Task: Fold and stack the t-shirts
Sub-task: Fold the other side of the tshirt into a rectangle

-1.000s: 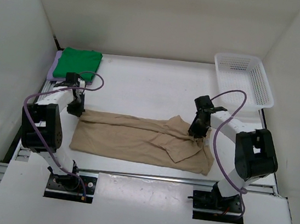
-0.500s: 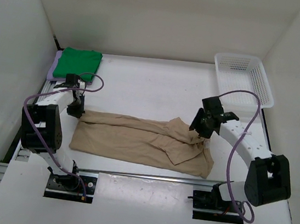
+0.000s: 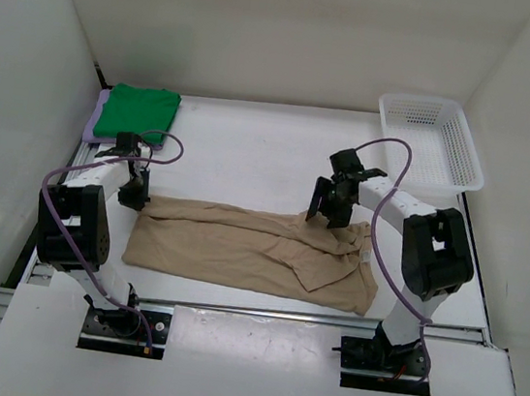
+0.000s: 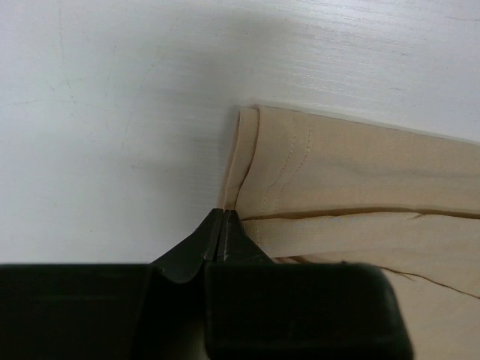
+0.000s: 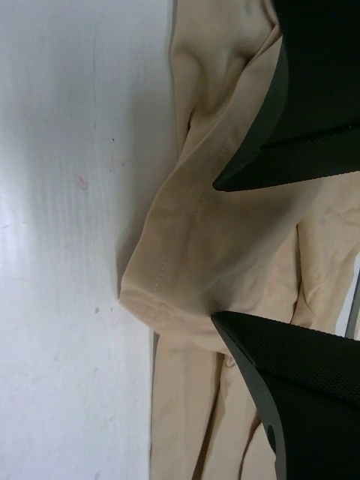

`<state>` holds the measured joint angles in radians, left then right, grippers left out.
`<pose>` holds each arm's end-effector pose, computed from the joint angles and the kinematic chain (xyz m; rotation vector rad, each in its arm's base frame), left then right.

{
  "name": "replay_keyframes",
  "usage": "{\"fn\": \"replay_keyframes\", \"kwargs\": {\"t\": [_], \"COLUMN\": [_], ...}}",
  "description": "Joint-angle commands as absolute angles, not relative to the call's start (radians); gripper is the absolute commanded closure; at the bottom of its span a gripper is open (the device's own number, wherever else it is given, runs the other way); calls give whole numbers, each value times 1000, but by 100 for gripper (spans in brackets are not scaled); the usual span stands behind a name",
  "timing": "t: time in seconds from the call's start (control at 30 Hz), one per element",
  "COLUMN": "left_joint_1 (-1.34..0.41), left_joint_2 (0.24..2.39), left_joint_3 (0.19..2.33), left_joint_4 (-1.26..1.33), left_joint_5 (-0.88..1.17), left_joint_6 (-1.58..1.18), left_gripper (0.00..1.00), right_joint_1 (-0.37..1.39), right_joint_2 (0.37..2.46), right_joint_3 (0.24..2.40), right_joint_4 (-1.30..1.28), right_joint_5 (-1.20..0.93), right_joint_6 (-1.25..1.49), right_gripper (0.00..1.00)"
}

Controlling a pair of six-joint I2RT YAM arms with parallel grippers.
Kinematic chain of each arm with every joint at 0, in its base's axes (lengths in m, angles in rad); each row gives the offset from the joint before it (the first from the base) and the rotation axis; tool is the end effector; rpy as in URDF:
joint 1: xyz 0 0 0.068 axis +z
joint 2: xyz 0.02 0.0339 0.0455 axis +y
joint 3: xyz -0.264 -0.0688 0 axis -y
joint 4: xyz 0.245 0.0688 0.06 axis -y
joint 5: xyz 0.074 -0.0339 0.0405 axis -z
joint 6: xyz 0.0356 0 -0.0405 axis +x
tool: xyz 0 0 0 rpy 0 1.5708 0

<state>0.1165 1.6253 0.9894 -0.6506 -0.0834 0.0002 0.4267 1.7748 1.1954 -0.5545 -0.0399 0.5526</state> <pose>0.2955 0.0376 0.1748 -0.1832 2.8534 0.1430 0.3251 0.1493 0.1888 0.1611 2.7503 0.3361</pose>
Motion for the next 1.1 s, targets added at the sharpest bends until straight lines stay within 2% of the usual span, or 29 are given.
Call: {"fn": "replay_keyframes", "kwargs": {"t": [0.0,0.03,0.1,0.13,0.2,0.23,0.43,0.57,0.7,0.8,0.83,0.87,0.9,0.93,1.0,1.07], "left_joint_1": [123,123,123,123,123,123,123,123,123,114,114,104,95,95,86,86], "left_joint_2": [1569,1569,1569,1569,1560,1560,1612,1670,1719,1753,1753,1753,1753,1753,1729,1717], "left_joint_3": [982,982,982,982,991,1000,1147,1265,1347,1362,1362,1353,1339,1325,1286,1253], "left_joint_4": [-643,-643,-643,-643,-643,-643,-643,-643,-643,-634,-634,-634,-634,-634,-634,-634], "left_joint_5": [-89,-89,-89,-89,-89,-89,-43,-34,-34,-34,-34,-46,-46,-46,-34,-25], "left_joint_6": [0,0,0,0,0,0,0,0,0,0,0,0,0,0,0,0], "left_gripper": [90,90,90,90,90,90,90,90,90,90,90,90,90,90,90,90], "right_joint_1": [433,433,433,433,433,433,433,433,433,423,423,423,414,414,414,414], "right_joint_2": [1795,1795,1795,1795,1772,1772,1867,1925,1940,1940,1928,1928,1902,1892,1878,1878], "right_joint_3": [1189,1189,1189,1189,1189,1201,1415,1558,1618,1618,1603,1571,1548,1523,1453,1402], "right_joint_4": [-546,-546,-546,-546,-546,-546,-620,-666,-678,-687,-696,-696,-696,-696,-666,-666], "right_joint_5": [-110,-110,-74,-61,-37,-9,84,116,141,141,121,85,66,46,-53,-97], "right_joint_6": [548,558,575,586,586,586,523,485,474,463,463,463,463,475,488,515], "right_gripper": [33,43,56,69,79,82,87,87,100,100,97,88,64,57,50,50]}}
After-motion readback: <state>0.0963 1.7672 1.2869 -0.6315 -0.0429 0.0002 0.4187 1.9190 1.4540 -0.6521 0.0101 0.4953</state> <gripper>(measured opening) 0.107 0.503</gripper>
